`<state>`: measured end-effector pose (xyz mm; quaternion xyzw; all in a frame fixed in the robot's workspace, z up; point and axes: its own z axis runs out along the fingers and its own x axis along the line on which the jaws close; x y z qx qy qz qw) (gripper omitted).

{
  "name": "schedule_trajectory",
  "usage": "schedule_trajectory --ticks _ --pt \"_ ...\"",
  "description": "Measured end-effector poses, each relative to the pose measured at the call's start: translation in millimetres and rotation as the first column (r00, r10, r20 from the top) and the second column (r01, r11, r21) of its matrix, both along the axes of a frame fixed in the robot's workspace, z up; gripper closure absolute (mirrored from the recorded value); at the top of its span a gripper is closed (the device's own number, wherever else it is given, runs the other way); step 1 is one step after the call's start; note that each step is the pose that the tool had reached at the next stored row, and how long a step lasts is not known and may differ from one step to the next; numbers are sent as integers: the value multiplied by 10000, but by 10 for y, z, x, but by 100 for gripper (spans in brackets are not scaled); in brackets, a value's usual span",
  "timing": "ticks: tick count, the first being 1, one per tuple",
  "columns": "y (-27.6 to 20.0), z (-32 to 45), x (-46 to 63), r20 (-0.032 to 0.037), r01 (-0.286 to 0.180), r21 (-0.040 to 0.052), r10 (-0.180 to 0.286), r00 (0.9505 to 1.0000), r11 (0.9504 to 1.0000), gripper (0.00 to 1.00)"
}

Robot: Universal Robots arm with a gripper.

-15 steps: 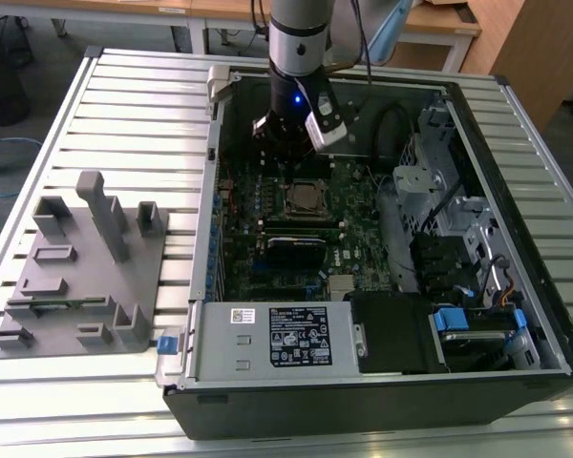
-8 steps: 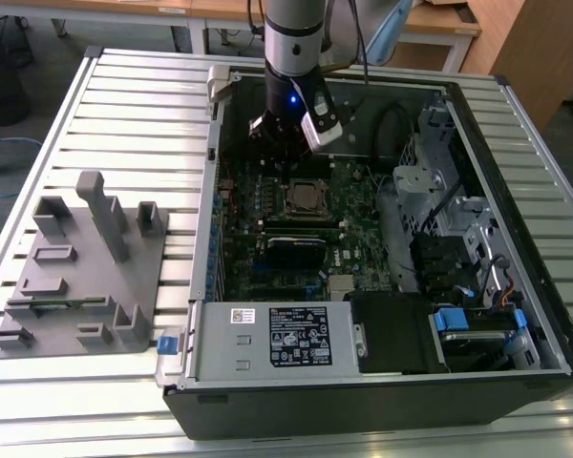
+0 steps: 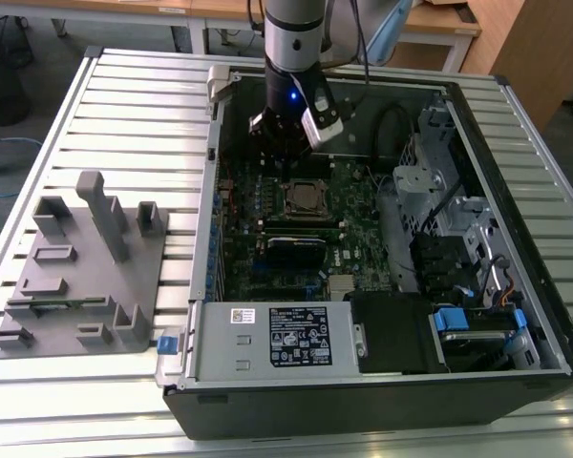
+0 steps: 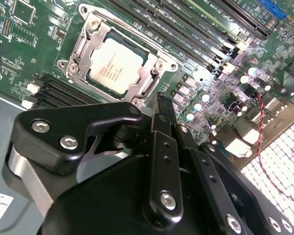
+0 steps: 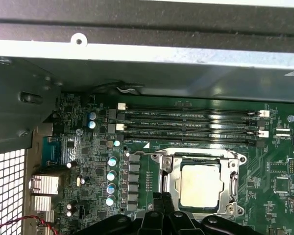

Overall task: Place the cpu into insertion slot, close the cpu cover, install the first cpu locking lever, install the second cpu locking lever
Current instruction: 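Install the first cpu locking lever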

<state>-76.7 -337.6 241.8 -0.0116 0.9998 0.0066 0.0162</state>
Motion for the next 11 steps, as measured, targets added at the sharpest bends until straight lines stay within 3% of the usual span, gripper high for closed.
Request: schedule_trajectory --ticks 1,3,11 --pt "0 0 0 1 0 1 0 10000 10000 89" --pt "0 73 0 -1 0 -1 0 10000 10000 89" --pt "0 78 0 0 0 0 0 10000 10000 89"
